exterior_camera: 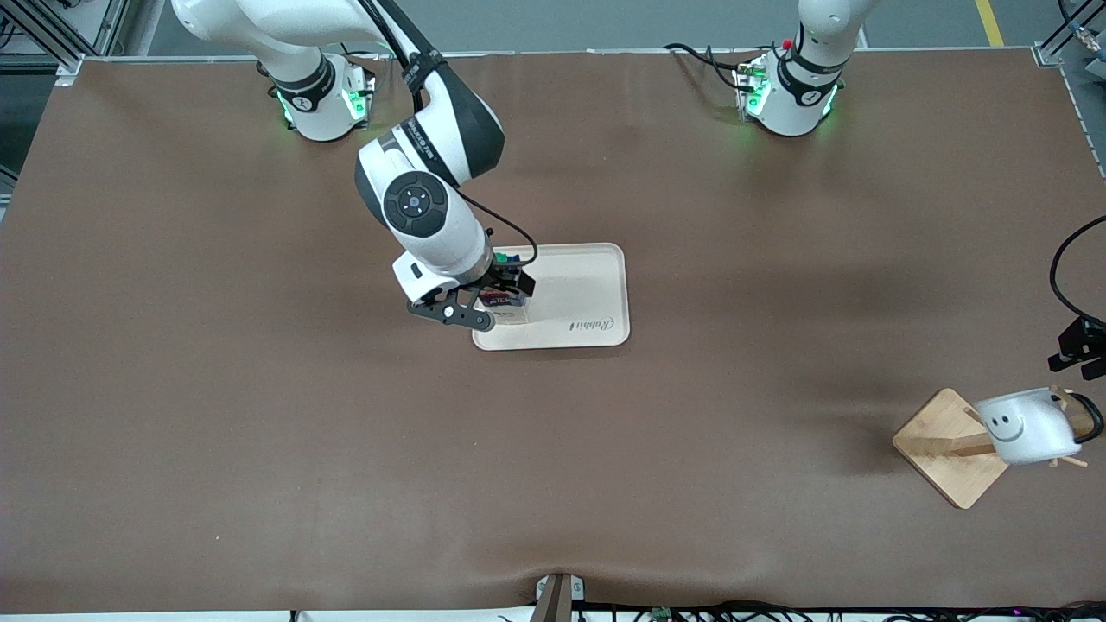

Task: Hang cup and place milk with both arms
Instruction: 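Hang the mug on the stand peg while the right gripper grasps milk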

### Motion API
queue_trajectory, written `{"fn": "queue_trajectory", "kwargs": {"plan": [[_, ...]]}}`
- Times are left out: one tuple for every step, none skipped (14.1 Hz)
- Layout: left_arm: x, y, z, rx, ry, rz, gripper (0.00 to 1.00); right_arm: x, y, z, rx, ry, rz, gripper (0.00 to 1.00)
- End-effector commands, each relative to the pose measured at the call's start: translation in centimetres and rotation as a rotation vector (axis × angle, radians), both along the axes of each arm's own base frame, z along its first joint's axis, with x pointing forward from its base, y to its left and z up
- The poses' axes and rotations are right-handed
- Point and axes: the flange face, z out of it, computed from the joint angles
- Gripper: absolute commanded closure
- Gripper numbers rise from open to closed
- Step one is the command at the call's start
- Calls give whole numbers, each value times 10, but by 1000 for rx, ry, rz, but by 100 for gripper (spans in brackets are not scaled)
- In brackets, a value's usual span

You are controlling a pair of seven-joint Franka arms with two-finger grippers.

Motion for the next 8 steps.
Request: {"fn": "queue_trajectory", "kwargs": {"plan": [[5,-26,20,3,-8,56,0,11,-2,18,3,27,-14,0],[1,-32,30,16,0,87,0,11,-2,20,3,28,-13,0],[-3,-38,37,17,20,114,0,11,-2,20,4,31,-16,0],[-8,-44,45,22,40,135,0,9,0,20,21,46,-25,0],[-14,-49,56,30,52,152,0,8,2,20,45,62,-41,0],[-17,-57,66,33,50,167,0,5,5,15,48,76,-43,0],[-19,-70,75,32,44,199,0,1,7,5,36,92,-39,0],[-22,-79,79,26,64,241,0,-6,11,-6,21,106,-28,0]]}}
